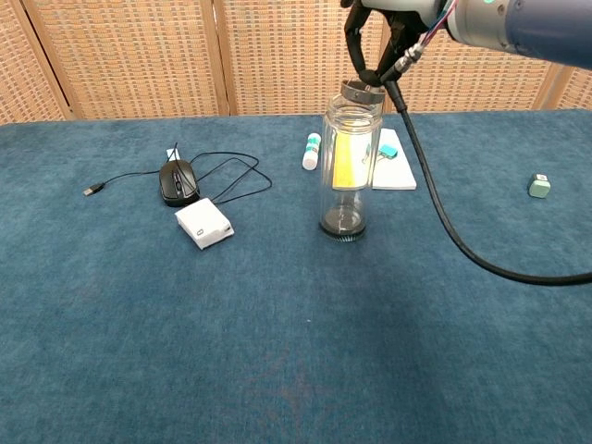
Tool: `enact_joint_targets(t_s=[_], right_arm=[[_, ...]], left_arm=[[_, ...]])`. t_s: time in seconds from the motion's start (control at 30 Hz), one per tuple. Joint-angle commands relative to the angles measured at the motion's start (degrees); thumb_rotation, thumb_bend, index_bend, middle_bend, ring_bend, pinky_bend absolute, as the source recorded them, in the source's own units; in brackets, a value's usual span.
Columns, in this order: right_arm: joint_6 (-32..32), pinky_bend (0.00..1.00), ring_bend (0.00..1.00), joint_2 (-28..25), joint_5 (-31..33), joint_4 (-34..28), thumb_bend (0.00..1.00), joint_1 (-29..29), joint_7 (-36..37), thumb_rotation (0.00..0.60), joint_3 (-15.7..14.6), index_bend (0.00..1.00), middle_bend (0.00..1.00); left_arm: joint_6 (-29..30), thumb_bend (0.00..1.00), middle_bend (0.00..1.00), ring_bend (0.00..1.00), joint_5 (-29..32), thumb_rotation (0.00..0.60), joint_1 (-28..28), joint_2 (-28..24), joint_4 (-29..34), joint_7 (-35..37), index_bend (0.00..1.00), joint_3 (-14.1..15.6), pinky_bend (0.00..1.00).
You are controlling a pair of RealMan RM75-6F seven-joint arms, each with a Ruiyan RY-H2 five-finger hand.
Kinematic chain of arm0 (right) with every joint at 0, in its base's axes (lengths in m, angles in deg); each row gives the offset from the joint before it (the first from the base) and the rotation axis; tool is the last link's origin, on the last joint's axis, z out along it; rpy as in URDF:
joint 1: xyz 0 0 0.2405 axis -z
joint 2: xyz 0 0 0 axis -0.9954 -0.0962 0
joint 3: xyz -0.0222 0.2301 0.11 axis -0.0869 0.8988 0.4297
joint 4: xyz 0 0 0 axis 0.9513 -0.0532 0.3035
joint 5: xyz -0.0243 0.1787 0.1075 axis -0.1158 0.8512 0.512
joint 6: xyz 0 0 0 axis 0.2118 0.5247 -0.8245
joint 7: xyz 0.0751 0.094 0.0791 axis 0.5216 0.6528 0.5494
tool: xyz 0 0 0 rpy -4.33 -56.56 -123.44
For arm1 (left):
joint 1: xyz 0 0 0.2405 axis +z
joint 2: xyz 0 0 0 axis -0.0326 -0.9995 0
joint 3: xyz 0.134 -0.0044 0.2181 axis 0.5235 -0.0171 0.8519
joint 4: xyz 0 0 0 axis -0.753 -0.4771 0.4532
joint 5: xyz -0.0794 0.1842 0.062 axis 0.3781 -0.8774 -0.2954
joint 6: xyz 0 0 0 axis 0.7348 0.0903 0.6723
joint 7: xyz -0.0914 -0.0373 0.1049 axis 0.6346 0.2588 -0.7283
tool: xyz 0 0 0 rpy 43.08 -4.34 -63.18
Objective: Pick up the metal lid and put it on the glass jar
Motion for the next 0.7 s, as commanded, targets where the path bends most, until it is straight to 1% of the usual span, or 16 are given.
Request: enact_joint_targets(t_s=[0.03, 0.27, 0.5, 0.53, 0.6, 0.63, 0.67, 0.7], right_arm=[[-0.18, 0.04, 0.0, 0.53, -0.01, 0.3, 0.65, -0.2, 0.27, 0.6, -0.17, 0.67, 0.07], [-0.27, 0.04, 0.0, 1.45, 0.29, 1.54, 0.65, -0.82, -0.33, 0.6, -0.92, 0.67, 0.07], [-0.4, 0.04, 0.0, 1.94, 0.47, 2.33, 0.65, -1.14, -0.26, 0.6, -1.04, 0.67, 0.07], [-0.28, 0.04, 0.0, 2.02, 0.7, 2.37, 0.65, -1.22, -0.37, 0.6, -1.15, 0.63, 0.06], [-0.06, 0.04, 0.0, 2.09, 0.96, 2.35, 0.62, -1.32, -0.51, 0.6, -1.31, 0.45, 0.04], [0.11, 0.04, 0.0, 2.09, 1.0, 2.26, 0.58, -1.36, -0.53, 0.6, -1.4, 0.3, 0.02], [0.25, 0.04, 0.0, 2.12, 0.85, 2.22, 0.52, -1.39, -0.35, 0.6, -1.44, 0.18, 0.01], [0.27, 0.04, 0.0, 2.14, 0.68, 2.22, 0.48, -1.39, -0.21, 0.6, -1.46, 0.12, 0.0]], left_arm=[[-0.1, 0.0, 0.0, 0.0, 0.09, 0.6, -0.05, 0.05, -0.05, -0.06, 0.0, 0.01, 0.0], [-0.13, 0.0, 0.0, 0.0, 0.36, 0.6, -0.11, 0.06, -0.2, 0.1, 0.0, -0.09, 0.0], [-0.42, 0.0, 0.0, 0.0, 0.68, 0.6, -0.27, 0.03, -0.31, 0.21, 0.0, -0.17, 0.0], [-0.44, 0.0, 0.0, 0.0, 0.7, 0.6, -0.29, 0.02, -0.32, 0.19, 0.0, -0.17, 0.0], [-0.48, 0.0, 0.0, 0.0, 0.71, 0.6, -0.31, 0.02, -0.31, 0.2, 0.0, -0.16, 0.0], [-0.48, 0.0, 0.0, 0.0, 0.71, 0.6, -0.32, 0.02, -0.3, 0.19, 0.0, -0.16, 0.0], [-0.45, 0.0, 0.0, 0.0, 0.71, 0.6, -0.32, 0.03, -0.31, 0.18, 0.0, -0.16, 0.0], [-0.44, 0.0, 0.0, 0.0, 0.7, 0.6, -0.31, 0.03, -0.32, 0.18, 0.0, -0.15, 0.0]])
